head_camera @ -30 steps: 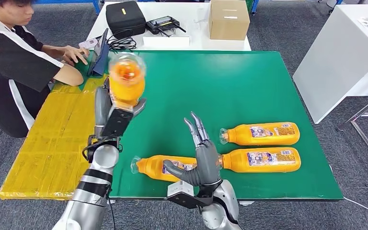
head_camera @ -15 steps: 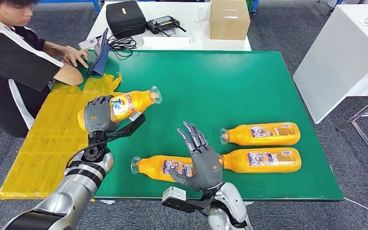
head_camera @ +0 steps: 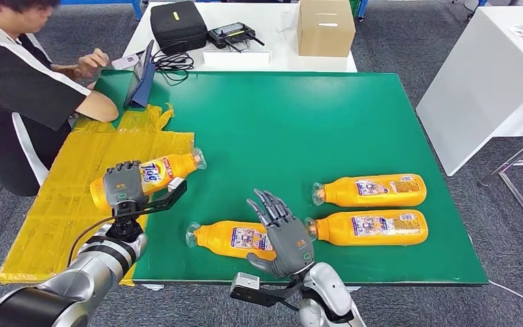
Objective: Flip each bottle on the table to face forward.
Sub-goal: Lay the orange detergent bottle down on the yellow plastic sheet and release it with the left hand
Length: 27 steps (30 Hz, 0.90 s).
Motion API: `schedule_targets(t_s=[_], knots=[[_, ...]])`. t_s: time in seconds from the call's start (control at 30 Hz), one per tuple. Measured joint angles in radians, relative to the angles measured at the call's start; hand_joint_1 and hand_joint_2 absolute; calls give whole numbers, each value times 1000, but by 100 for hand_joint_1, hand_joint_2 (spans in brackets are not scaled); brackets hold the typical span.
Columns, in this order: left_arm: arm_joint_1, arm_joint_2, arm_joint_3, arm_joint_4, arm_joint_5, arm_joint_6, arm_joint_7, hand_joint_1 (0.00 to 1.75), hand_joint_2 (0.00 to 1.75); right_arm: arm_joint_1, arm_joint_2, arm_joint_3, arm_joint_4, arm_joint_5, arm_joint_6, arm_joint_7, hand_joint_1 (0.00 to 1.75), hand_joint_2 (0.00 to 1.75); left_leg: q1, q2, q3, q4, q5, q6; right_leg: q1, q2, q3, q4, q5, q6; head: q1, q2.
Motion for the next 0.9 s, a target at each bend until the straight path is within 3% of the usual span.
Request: schedule_targets(t_s=[0.03, 0.07, 0.17, 0.2, 0.9], knots=[[-3, 2, 0, 6, 0, -6, 3, 175, 175, -3, 0, 3, 6, -1, 0, 0, 0, 175, 0, 0, 0, 0, 0, 0, 0, 0, 0, 0, 0, 0, 0, 0], [-6, 3, 0, 11, 0, -13, 4, 150, 175, -5, 0, 5, 11, -3, 0, 0, 0, 175, 0, 0, 0, 0, 0, 0, 0, 0, 0, 0, 0, 0, 0, 0], [-14, 6, 1, 23, 0, -23, -6, 19, 175, -12, 0, 9, 24, -8, 1, 0, 0, 175, 0, 0, 0, 0, 0, 0, 0, 0, 0, 0, 0, 0, 0, 0], [-16, 6, 3, 26, 0, -22, -14, 0, 175, -14, 0, 10, 28, -9, 2, 1, 0, 175, 0, 0, 0, 0, 0, 0, 0, 0, 0, 0, 0, 0, 0, 0], [-31, -22, 127, 45, 1, -42, -156, 0, 175, -46, -2, 10, 99, 4, 0, 23, 0, 175, 0, 0, 0, 0, 0, 0, 0, 0, 0, 0, 0, 0, 0, 0]])
